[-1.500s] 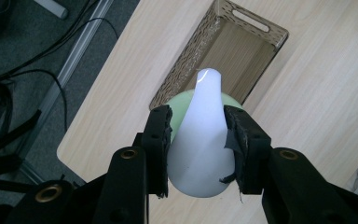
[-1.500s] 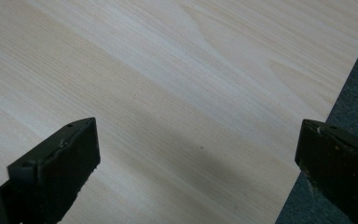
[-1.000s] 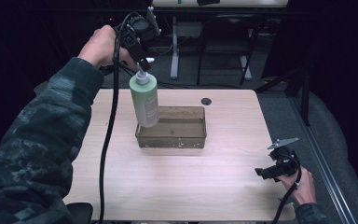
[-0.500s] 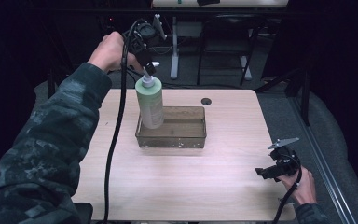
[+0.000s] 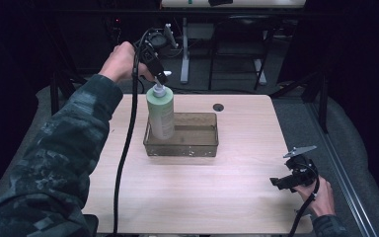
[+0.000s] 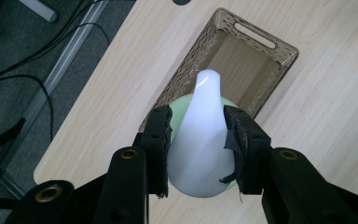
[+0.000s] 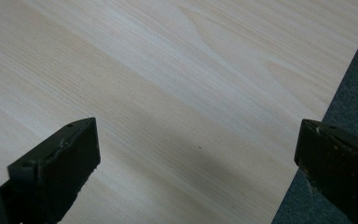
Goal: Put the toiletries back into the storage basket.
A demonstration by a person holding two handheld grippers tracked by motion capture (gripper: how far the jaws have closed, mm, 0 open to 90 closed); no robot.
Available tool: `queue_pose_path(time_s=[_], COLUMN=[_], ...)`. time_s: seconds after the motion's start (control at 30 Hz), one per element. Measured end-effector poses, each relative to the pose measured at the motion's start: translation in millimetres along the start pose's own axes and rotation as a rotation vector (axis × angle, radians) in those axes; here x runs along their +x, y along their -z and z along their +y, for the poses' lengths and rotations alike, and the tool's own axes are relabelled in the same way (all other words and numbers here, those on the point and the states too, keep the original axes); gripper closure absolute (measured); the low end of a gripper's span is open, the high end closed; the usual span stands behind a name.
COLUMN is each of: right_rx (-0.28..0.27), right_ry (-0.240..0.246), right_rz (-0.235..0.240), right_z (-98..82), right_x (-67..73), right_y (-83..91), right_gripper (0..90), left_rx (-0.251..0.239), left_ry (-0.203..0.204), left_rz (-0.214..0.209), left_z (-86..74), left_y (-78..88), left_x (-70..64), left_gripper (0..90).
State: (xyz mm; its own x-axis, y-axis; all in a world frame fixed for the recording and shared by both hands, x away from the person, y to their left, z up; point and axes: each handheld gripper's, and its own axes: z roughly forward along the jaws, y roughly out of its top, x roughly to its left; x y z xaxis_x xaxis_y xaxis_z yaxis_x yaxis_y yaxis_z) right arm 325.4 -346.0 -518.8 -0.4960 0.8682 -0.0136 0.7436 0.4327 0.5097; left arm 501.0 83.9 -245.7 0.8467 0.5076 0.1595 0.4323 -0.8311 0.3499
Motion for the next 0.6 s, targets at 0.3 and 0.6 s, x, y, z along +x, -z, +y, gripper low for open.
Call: queue_pose_path(time_s=[0.3,0.6], right_rx=[0.004,0.003], right_ry=[0.004,0.003], right_rz=[-0.004,-0.004], right_z=[0.1,0.1], right_x=[0.2,0.3], right_y=[-0.6,-0.5], right_gripper=[0.0,0.0], left_rx=[-0.017,-0.019], left_ry=[0.014,0.023], left_rz=[-0.012,-0.017], left_z=[-4.6,-11.6], left_y=[-12.1,-24.0], left_x=[0.7,1.8], left_gripper=[63.4,63.4])
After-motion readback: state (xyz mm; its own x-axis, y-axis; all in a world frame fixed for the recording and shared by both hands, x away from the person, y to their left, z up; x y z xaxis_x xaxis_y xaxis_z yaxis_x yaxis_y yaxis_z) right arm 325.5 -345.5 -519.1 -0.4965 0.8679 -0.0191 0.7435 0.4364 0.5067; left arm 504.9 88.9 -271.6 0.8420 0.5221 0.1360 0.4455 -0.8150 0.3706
